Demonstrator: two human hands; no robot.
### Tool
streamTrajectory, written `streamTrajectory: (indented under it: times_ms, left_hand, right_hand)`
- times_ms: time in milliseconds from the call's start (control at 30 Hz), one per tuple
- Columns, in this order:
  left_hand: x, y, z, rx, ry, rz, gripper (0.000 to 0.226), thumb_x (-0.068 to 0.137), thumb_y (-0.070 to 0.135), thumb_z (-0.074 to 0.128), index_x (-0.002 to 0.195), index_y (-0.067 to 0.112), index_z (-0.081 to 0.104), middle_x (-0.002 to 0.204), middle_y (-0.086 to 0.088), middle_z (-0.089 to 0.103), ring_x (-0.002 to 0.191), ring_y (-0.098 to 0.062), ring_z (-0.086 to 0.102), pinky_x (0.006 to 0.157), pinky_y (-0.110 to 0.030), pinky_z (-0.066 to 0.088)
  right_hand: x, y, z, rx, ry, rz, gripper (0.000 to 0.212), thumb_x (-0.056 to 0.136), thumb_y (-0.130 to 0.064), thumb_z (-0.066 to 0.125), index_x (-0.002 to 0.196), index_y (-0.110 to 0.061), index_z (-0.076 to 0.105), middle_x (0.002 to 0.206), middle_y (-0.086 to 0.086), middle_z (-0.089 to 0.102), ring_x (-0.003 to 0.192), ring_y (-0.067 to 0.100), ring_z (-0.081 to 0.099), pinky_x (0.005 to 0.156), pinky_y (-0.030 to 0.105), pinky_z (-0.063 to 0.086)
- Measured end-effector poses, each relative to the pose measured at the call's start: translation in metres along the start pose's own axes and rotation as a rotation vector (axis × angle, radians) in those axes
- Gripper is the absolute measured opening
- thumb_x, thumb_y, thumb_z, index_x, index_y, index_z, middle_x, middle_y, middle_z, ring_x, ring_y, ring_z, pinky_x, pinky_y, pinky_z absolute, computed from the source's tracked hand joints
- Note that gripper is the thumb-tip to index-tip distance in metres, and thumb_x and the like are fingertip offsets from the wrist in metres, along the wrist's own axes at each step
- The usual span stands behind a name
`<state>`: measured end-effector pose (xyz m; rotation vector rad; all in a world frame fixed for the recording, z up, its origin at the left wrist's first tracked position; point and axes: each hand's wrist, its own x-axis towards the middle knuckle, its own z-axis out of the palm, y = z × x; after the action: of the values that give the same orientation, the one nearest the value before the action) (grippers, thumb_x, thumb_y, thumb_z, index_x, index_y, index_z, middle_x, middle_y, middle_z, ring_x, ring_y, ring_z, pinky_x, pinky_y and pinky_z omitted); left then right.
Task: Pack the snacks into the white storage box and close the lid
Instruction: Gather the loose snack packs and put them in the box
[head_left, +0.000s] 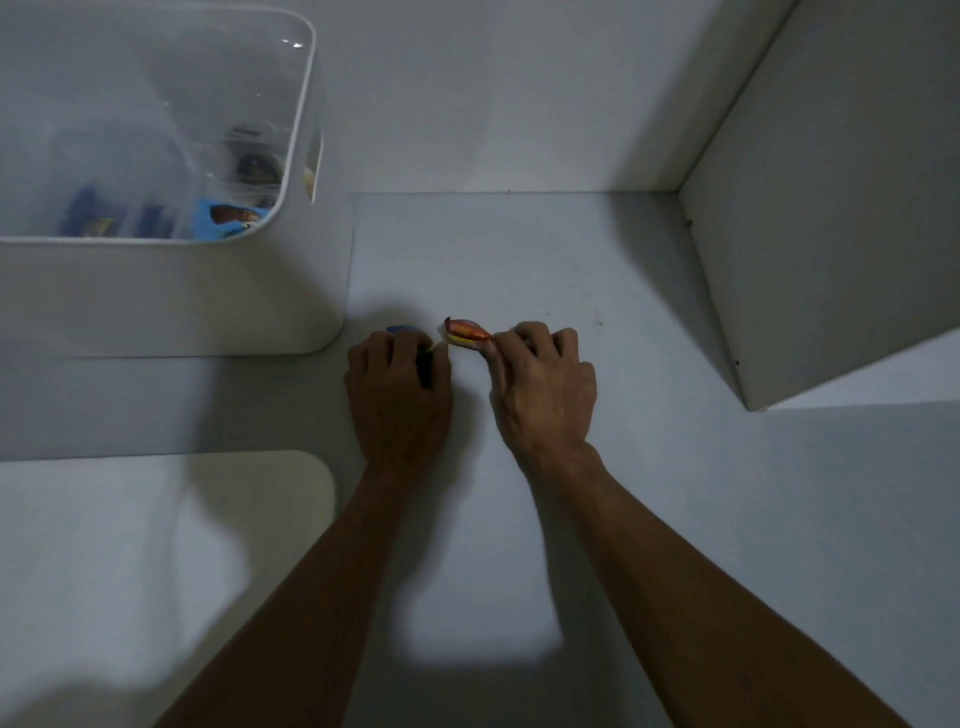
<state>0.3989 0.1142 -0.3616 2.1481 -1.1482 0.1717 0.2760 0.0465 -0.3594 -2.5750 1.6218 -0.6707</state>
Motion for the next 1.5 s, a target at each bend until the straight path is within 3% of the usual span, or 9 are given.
streamTrajectory:
  times_ms: [200, 400, 567, 633, 867, 1100, 1233, 1367, 1500]
  left_hand:
    - [-0.007, -0.002, 0.0, -0.038, 0.082, 0.066, 0.011, 0.085, 0.018, 0.068, 0.088, 0.007, 0.065, 0.09, -0.014, 0.059, 0.088, -0.029, 0.049, 0.073, -0.038, 0.049]
    - [-0.017, 0.002, -0.012, -0.188, 0.097, -0.072, 0.011, 0.081, 0.009, 0.071, 0.091, 0.006, 0.068, 0.096, -0.014, 0.057, 0.082, -0.021, 0.055, 0.073, -0.023, 0.042]
    - [-0.016, 0.026, -0.037, -0.293, 0.139, -0.157, 0.015, 0.077, 0.007, 0.076, 0.091, 0.004, 0.07, 0.092, -0.017, 0.059, 0.083, -0.015, 0.053, 0.077, -0.01, 0.036]
    - [-0.007, 0.045, -0.056, -0.352, 0.173, -0.171, 0.015, 0.076, 0.006, 0.077, 0.09, 0.006, 0.07, 0.091, -0.014, 0.059, 0.082, -0.016, 0.056, 0.079, -0.006, 0.037]
    - [0.053, 0.093, -0.149, -0.52, 0.302, -0.133, 0.016, 0.082, 0.011, 0.075, 0.096, 0.006, 0.069, 0.096, -0.011, 0.06, 0.084, -0.004, 0.057, 0.081, -0.011, 0.047]
    - [0.131, 0.046, -0.238, -0.532, 0.46, -0.163, 0.017, 0.082, 0.012, 0.074, 0.097, 0.006, 0.069, 0.098, -0.01, 0.062, 0.086, -0.018, 0.064, 0.082, -0.021, 0.053]
    - [0.171, 0.003, -0.256, -0.485, 0.38, -0.237, 0.017, 0.081, 0.015, 0.075, 0.096, 0.013, 0.069, 0.099, -0.008, 0.062, 0.087, -0.017, 0.064, 0.083, -0.014, 0.048]
    - [0.188, -0.027, -0.242, -0.39, 0.154, -0.323, 0.015, 0.081, 0.023, 0.074, 0.094, 0.016, 0.068, 0.098, -0.009, 0.062, 0.089, -0.023, 0.064, 0.079, -0.017, 0.042]
    - [0.198, -0.037, -0.228, -0.422, -0.2, -0.403, 0.048, 0.093, 0.058, 0.046, 0.121, 0.022, 0.06, 0.12, -0.005, 0.061, 0.108, -0.023, 0.059, 0.09, -0.031, 0.046]
  right_hand:
    - [-0.008, 0.003, -0.007, 0.028, 0.051, -0.017, 0.014, 0.083, -0.028, 0.07, 0.084, -0.017, 0.061, 0.076, -0.001, 0.06, 0.066, 0.022, 0.054, 0.045, 0.027, 0.03]
    - [-0.02, 0.001, -0.018, 0.151, 0.031, 0.145, 0.012, 0.082, -0.024, 0.071, 0.084, -0.017, 0.062, 0.076, -0.002, 0.062, 0.065, 0.02, 0.054, 0.049, 0.025, 0.029]
    - [-0.021, -0.005, -0.05, 0.283, 0.052, 0.202, 0.041, 0.093, -0.042, 0.039, 0.096, -0.017, 0.07, 0.083, -0.001, 0.066, 0.071, 0.021, 0.059, 0.052, 0.029, 0.041]
    - [-0.016, -0.01, -0.068, 0.305, 0.082, 0.198, 0.042, 0.098, -0.042, 0.037, 0.096, -0.017, 0.07, 0.081, -0.001, 0.066, 0.068, 0.02, 0.06, 0.049, 0.031, 0.046]
    - [0.029, -0.056, -0.149, 0.373, 0.192, 0.234, 0.027, 0.101, -0.033, 0.05, 0.095, -0.018, 0.071, 0.079, -0.001, 0.066, 0.064, 0.02, 0.058, 0.049, 0.026, 0.04]
    - [0.085, -0.167, -0.193, 0.461, 0.099, 0.157, 0.034, 0.102, -0.041, 0.042, 0.096, -0.02, 0.068, 0.089, 0.001, 0.066, 0.077, 0.024, 0.061, 0.057, 0.031, 0.043]
    - [0.103, -0.219, -0.188, 0.376, -0.102, 0.109, 0.036, 0.102, -0.043, 0.039, 0.094, -0.02, 0.065, 0.094, 0.003, 0.065, 0.085, 0.026, 0.062, 0.063, 0.029, 0.036]
    - [0.116, -0.242, -0.168, 0.257, -0.218, 0.083, 0.038, 0.1, -0.045, 0.042, 0.093, -0.019, 0.069, 0.095, 0.005, 0.069, 0.085, 0.029, 0.066, 0.064, 0.029, 0.04]
    - [0.137, -0.258, -0.146, 0.333, -0.216, 0.1, 0.042, 0.099, -0.045, 0.041, 0.083, -0.016, 0.067, 0.089, 0.008, 0.065, 0.079, 0.027, 0.063, 0.062, 0.033, 0.05]
